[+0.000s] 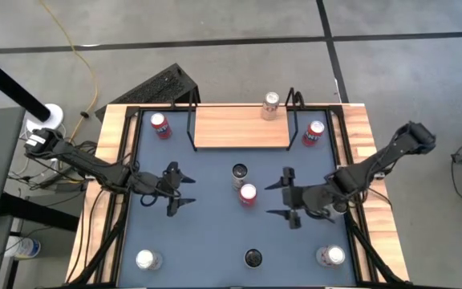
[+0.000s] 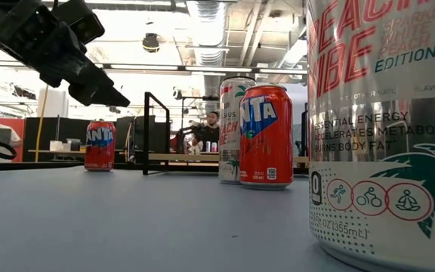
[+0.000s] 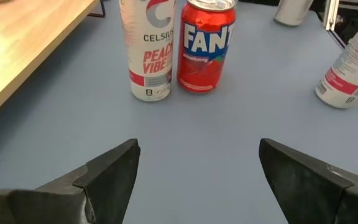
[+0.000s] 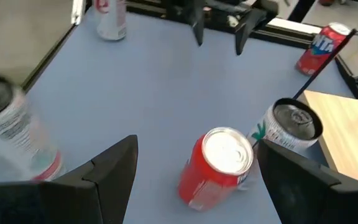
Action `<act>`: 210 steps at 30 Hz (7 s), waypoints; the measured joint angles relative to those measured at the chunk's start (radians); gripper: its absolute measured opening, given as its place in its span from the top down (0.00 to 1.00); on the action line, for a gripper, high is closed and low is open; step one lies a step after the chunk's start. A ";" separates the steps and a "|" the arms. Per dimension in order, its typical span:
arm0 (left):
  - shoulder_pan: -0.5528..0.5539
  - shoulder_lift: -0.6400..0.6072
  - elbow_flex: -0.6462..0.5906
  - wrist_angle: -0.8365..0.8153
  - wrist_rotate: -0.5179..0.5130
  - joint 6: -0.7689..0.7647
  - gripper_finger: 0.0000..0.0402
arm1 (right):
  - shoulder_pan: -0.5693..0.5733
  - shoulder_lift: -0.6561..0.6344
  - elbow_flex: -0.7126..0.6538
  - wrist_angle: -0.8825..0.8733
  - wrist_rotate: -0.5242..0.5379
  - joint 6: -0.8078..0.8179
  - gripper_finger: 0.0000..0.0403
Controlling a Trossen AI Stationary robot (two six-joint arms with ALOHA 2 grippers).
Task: Place canned beverage on shelf
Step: Put the top left orange soda can on the shelf
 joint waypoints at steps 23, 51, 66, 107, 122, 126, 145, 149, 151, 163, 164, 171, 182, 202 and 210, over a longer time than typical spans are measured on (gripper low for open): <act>-0.034 0.000 -0.054 0.033 -0.021 -0.015 0.21 | 0.027 0.067 0.001 0.076 -0.011 0.103 0.21; 0.065 -0.046 0.358 -0.747 -0.348 -0.044 0.21 | 0.042 0.067 0.001 0.050 -0.010 0.103 0.21; 0.256 -0.048 0.459 -0.801 -0.303 0.032 0.21 | 0.042 0.067 0.001 0.048 -0.007 0.103 0.21; 1.190 0.218 0.641 -1.016 0.037 0.132 0.21 | 0.042 0.067 0.001 0.003 -0.012 0.113 0.21; 1.195 0.336 0.640 -1.006 0.040 0.165 0.21 | 0.042 0.067 0.001 -0.016 -0.012 0.112 0.21; 1.195 0.361 0.640 -1.004 0.040 0.170 0.21 | 0.042 0.067 0.001 -0.016 -0.012 0.112 0.21; 1.212 0.391 0.642 -1.038 0.065 0.182 0.30 | 0.042 0.067 0.001 -0.017 -0.012 0.117 0.21; 1.222 0.391 0.642 -1.063 0.067 0.141 0.32 | 0.042 0.067 0.001 -0.018 -0.012 0.117 0.21; 1.224 0.392 0.642 -1.072 0.066 0.106 0.32 | 0.042 0.067 0.001 -0.018 -0.012 0.118 0.21; 1.170 0.358 0.708 -1.291 0.173 0.058 0.29 | 0.042 0.067 0.001 -0.018 -0.012 0.120 0.21; 1.160 0.344 0.707 -1.298 0.183 0.056 0.29 | 0.042 0.067 0.001 -0.018 -0.012 0.120 0.21; 1.009 0.221 0.711 -1.397 0.224 -0.006 0.29 | 0.042 0.067 0.001 -0.018 -0.012 0.120 0.21; 0.536 0.070 0.711 -1.407 0.187 -0.321 0.28 | 0.042 0.067 0.001 -0.015 -0.012 0.120 0.21; 0.060 0.443 0.712 -1.117 -0.032 -0.443 0.30 | 0.042 0.067 0.000 -0.014 -0.012 0.136 0.21; 0.045 0.480 0.716 -1.115 -0.020 -0.423 0.24 | 0.042 0.067 0.000 -0.015 -0.012 0.137 0.21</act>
